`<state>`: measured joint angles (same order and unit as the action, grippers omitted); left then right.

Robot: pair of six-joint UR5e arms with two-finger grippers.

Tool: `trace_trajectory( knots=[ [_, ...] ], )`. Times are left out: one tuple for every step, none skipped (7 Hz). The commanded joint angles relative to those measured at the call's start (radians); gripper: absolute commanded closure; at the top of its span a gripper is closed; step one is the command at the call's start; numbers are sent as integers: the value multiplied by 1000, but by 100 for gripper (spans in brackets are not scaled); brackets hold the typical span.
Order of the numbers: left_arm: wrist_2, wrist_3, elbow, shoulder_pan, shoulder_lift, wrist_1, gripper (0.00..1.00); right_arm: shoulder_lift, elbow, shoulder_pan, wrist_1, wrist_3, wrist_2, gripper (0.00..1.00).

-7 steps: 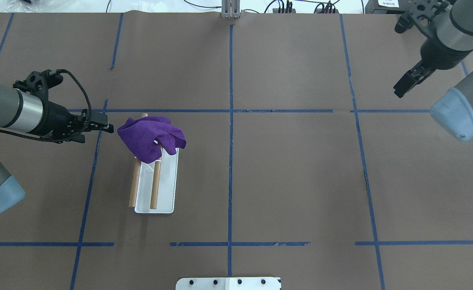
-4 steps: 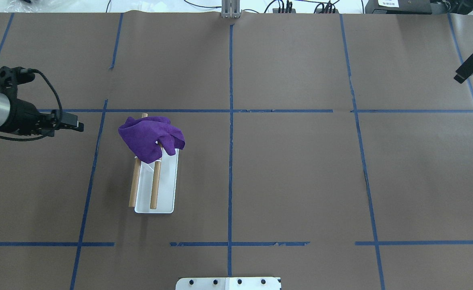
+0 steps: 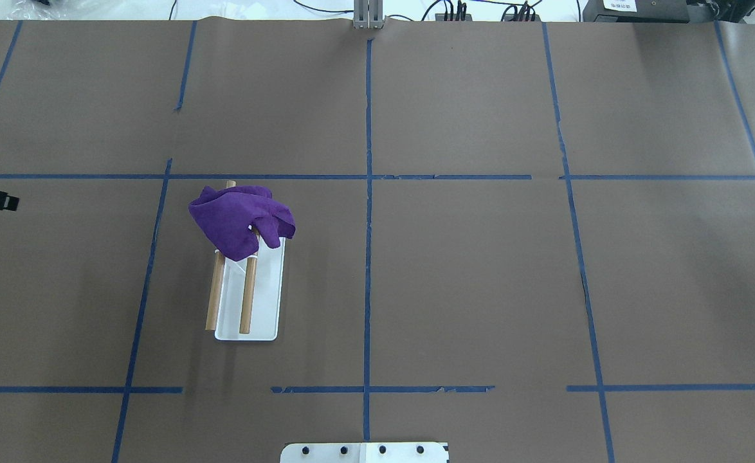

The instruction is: Hang towel on rack

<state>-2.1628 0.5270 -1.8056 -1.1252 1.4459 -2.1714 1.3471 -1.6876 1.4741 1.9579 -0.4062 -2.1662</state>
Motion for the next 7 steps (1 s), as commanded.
trace_trajectory(
  knots=[
    [-2, -422, 0, -198, -4, 269, 0, 56, 12, 49, -4, 10, -78, 0],
    [-2, -524, -1, -293, 67, 448, 0, 75, 13, 49, -5, 48, -80, 0],
    [-9, -542, 2, -364, 83, 532, 0, 81, 8, 49, -42, 119, -80, 0],
    [-58, -548, 27, -382, 79, 538, 0, 98, 5, 49, -113, 201, -80, 0],
    [-98, -549, 37, -381, 70, 541, 0, 99, 8, 49, -163, 264, -80, 0],
    [-130, -549, 51, -383, 68, 541, 0, 98, 9, 49, -177, 271, -80, 0],
    [-141, -550, 55, -386, 59, 539, 0, 99, 6, 49, -177, 271, -83, 0]
  ],
)
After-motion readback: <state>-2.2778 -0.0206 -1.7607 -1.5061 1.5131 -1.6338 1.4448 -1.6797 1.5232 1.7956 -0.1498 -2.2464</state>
